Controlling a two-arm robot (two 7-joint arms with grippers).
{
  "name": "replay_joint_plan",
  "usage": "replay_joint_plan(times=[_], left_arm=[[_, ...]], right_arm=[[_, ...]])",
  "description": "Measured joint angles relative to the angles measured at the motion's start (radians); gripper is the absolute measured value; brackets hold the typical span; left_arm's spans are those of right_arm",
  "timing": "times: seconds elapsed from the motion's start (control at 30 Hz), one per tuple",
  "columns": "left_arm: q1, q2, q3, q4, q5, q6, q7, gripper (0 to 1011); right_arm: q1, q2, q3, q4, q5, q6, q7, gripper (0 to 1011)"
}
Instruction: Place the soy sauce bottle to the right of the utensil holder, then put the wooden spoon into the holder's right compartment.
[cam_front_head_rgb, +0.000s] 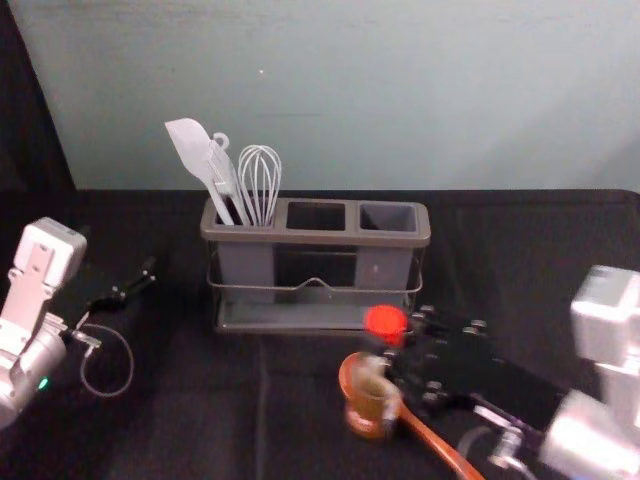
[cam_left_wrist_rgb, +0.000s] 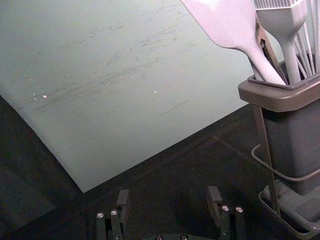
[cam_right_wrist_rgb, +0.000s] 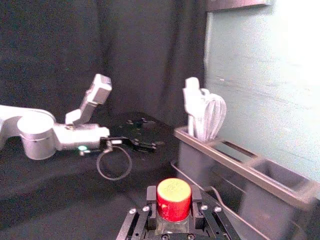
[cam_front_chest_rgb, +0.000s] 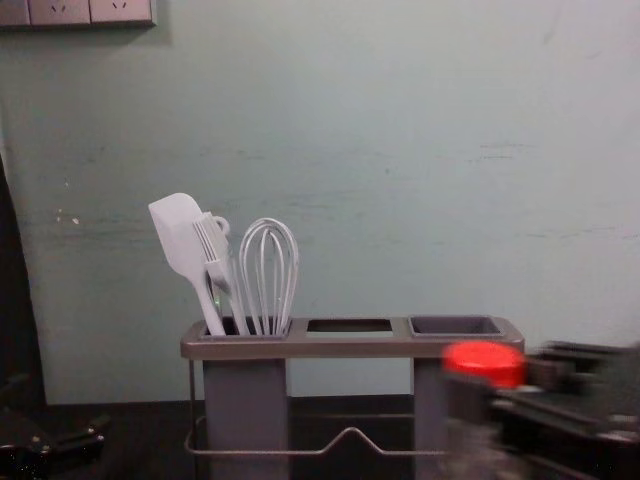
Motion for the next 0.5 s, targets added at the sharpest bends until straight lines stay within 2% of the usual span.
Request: replay_joint_plan(times=[0.03, 0.1, 0.13, 0.2, 0.23, 0.3, 0.33, 0.43, 0.5], left_arm=[[0.0, 0.0, 0.0, 0.0, 0.0, 0.0, 0.0, 1011], [0.0, 0.0, 0.0, 0.0, 0.0, 0.0, 0.0, 1011], [0.0, 0.0, 0.0, 0.0, 0.0, 0.0, 0.0, 1011], [0.0, 0.0, 0.0, 0.0, 0.0, 0.0, 0.0, 1012], [0.0, 0.0, 0.0, 0.0, 0.0, 0.0, 0.0, 1011], [0.0, 0.0, 0.0, 0.0, 0.0, 0.0, 0.0, 1011], [0.0, 0.0, 0.0, 0.0, 0.0, 0.0, 0.0, 1012], [0.0, 0.0, 0.0, 0.0, 0.0, 0.0, 0.0, 1011], [0.0, 0.0, 0.0, 0.0, 0.0, 0.0, 0.0, 1012]], right_arm=[[-0.049, 0.02, 0.036, -0.027, 0.009, -0.008, -0.012, 392], [-0.093, 0.034, 0.071, -0.048, 0.017, -0.016, -0.024, 392], [-0.136, 0.048, 0.106, -0.065, 0.023, -0.024, -0.036, 392], [-0.179, 0.061, 0.144, -0.081, 0.027, -0.033, -0.05, 392], [-0.215, 0.07, 0.178, -0.091, 0.028, -0.04, -0.062, 392], [-0.25, 0.076, 0.214, -0.095, 0.029, -0.05, -0.073, 392], [-0.274, 0.077, 0.245, -0.095, 0.031, -0.06, -0.083, 392], [-0.294, 0.065, 0.292, -0.074, 0.039, -0.078, -0.1, 392], [-0.291, 0.056, 0.304, -0.058, 0.041, -0.082, -0.107, 392]])
